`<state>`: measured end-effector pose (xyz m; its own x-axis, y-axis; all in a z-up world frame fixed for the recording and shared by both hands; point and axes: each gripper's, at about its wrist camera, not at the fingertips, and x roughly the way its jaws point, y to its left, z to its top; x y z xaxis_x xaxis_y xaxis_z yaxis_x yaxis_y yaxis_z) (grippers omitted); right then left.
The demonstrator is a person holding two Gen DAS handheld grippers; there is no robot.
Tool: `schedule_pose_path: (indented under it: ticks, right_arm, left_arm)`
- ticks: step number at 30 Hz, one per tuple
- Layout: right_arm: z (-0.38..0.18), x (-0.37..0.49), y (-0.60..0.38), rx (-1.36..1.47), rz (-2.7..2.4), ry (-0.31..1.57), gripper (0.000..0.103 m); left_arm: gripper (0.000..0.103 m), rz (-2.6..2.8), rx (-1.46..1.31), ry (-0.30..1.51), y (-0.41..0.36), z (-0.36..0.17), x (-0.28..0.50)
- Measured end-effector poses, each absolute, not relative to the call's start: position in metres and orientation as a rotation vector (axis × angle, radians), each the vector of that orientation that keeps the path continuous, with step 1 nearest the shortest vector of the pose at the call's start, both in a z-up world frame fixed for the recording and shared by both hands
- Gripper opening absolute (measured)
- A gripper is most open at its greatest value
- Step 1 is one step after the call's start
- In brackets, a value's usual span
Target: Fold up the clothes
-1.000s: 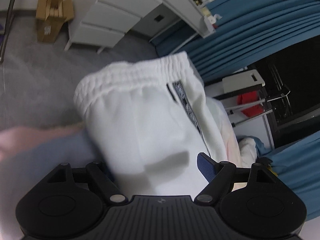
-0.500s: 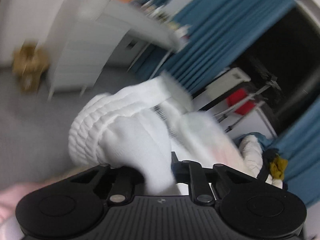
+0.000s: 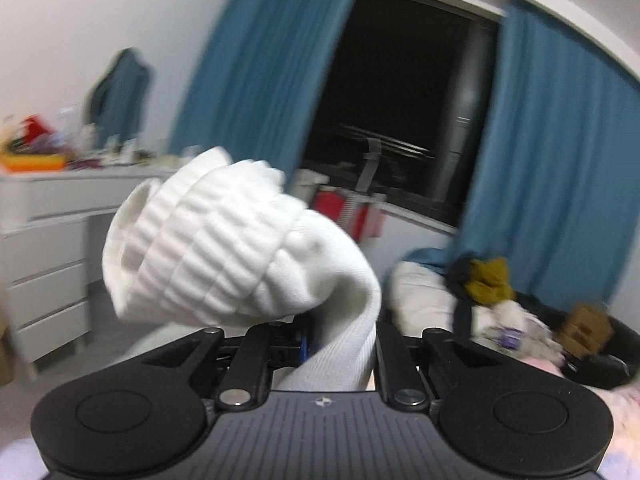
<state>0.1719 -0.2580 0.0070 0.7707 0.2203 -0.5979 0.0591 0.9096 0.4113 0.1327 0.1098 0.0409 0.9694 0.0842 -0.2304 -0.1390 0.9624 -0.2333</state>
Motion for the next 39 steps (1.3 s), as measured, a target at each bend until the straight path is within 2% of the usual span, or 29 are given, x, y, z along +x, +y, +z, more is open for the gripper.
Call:
schedule_pose_path:
  ticks: [5, 9, 13, 15, 18, 20, 21, 23, 24, 25, 26, 27, 28, 29, 33, 36, 39]
  right_arm:
    - [0.002, 0.170, -0.279, 0.526, 0.047, 0.674, 0.010]
    - [-0.004, 0.168, -0.293, 0.609, 0.027, 0.657, 0.010]
    - [-0.011, 0.170, -0.305, 0.686, 0.051, 0.640, 0.010]
    - [-0.017, 0.172, -0.311, 0.749, 0.099, 0.637, 0.010]
    - [-0.025, 0.177, -0.310, 0.838, 0.169, 0.647, 0.010]
    - [-0.027, 0.180, -0.305, 0.866, 0.206, 0.653, 0.010]
    - [-0.028, 0.182, -0.303, 0.879, 0.225, 0.656, 0.010]
    - [-0.030, 0.184, -0.297, 0.891, 0.255, 0.660, 0.010]
    - [-0.031, 0.185, -0.294, 0.901, 0.262, 0.663, 0.010]
    - [-0.032, 0.186, -0.291, 0.912, 0.268, 0.665, 0.011]
    - [-0.033, 0.187, -0.288, 0.923, 0.274, 0.667, 0.026]
    - [-0.035, 0.188, -0.286, 0.934, 0.280, 0.669, 0.036]
    - [-0.037, 0.190, -0.283, 0.944, 0.284, 0.678, 0.060]
    - [-0.040, 0.191, -0.281, 0.954, 0.287, 0.687, 0.075]
    - [-0.051, 0.196, -0.270, 0.995, 0.300, 0.724, 0.077]
    - [-0.052, 0.200, -0.250, 0.918, 0.254, 0.699, 0.076]
    - [-0.050, 0.204, -0.229, 0.811, 0.192, 0.662, 0.061]
  left_arm:
    - [0.014, -0.012, -0.191, 0.266, 0.002, 0.011, 0.150]
    - [0.014, -0.109, -0.039, 0.353, -0.073, -0.053, 0.151]
    - [0.015, -0.159, 0.153, 0.435, -0.117, -0.118, 0.143]
    - [0.016, -0.180, 0.197, 0.443, -0.124, -0.134, 0.138]
    - [0.023, -0.240, 0.244, 0.473, -0.116, -0.135, 0.135]
    - [0.033, -0.283, 0.299, 0.495, -0.102, -0.134, 0.128]
    - [0.041, -0.304, 0.329, 0.505, -0.095, -0.133, 0.125]
    - [0.052, -0.339, 0.400, 0.517, -0.079, -0.127, 0.117]
    - [0.061, -0.340, 0.427, 0.513, -0.073, -0.126, 0.110]
    - [0.064, -0.338, 0.445, 0.515, -0.065, -0.125, 0.106]
    - [0.064, -0.335, 0.460, 0.517, -0.057, -0.125, 0.101]
    - [0.065, -0.324, 0.466, 0.522, -0.049, -0.124, 0.097]
    - [0.068, -0.301, 0.470, 0.533, -0.041, -0.123, 0.095]
    - [0.070, -0.278, 0.475, 0.543, -0.032, -0.122, 0.093]
    - [0.070, -0.223, 0.458, 0.555, -0.015, -0.126, 0.084]
    - [0.070, -0.214, 0.459, 0.548, -0.022, -0.124, 0.078]
    - [0.070, -0.224, 0.453, 0.538, -0.025, -0.121, 0.077]
